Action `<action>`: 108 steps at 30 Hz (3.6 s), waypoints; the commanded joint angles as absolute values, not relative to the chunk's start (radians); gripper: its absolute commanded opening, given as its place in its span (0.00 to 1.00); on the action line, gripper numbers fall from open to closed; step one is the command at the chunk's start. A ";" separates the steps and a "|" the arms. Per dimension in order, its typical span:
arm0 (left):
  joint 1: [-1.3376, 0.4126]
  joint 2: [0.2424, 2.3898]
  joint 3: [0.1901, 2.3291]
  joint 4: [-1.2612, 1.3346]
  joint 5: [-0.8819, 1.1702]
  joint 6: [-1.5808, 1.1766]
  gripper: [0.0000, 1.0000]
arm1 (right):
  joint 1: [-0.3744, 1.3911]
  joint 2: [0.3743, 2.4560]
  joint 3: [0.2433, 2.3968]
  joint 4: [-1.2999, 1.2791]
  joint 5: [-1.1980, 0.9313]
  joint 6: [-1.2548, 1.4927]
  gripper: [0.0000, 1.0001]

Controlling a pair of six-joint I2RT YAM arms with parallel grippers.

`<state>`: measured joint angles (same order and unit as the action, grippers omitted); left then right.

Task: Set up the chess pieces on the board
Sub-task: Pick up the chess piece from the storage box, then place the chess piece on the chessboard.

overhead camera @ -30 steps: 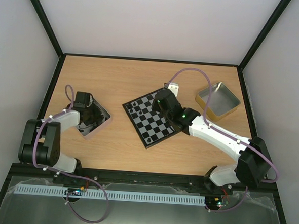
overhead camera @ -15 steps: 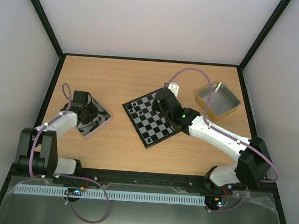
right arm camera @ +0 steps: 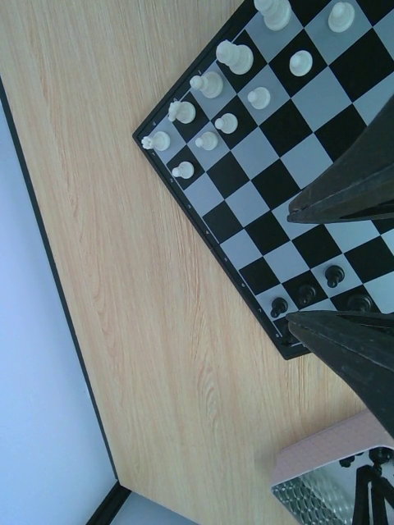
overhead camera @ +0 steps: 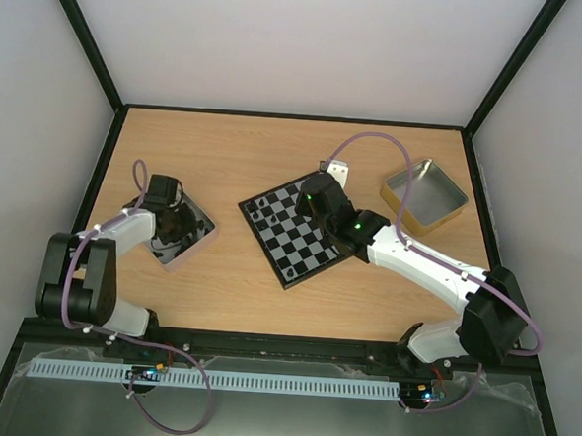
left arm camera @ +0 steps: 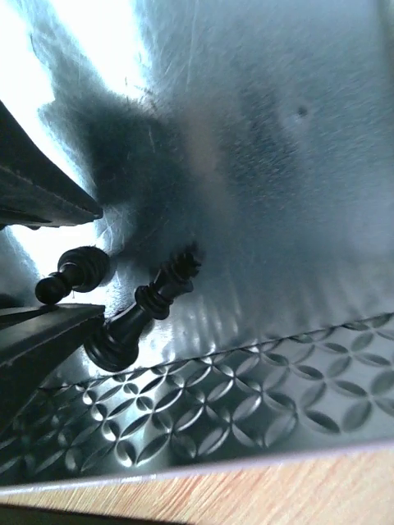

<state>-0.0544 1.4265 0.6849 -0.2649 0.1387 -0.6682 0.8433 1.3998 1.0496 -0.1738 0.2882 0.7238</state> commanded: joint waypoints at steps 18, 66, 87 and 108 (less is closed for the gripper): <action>-0.093 1.446 0.755 -0.339 0.106 -0.619 0.02 | 0.838 1.396 1.037 -0.156 0.318 0.733 0.29; -0.718 1.773 1.215 -0.548 -0.024 -0.526 0.02 | 0.831 1.108 0.815 -0.111 0.658 0.887 0.33; -0.728 1.938 1.365 -0.566 -0.066 -0.523 0.04 | 0.825 1.065 0.798 -0.121 0.694 0.885 0.33; -0.726 1.957 1.388 -0.546 -0.006 -0.518 0.14 | 0.822 1.064 0.793 -0.125 0.685 0.888 0.33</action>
<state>-0.7216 1.9324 1.3468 -0.5335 -0.0231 -0.5224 0.8303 1.0821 0.8047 -0.1291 0.6361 0.8722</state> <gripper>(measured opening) 0.123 0.334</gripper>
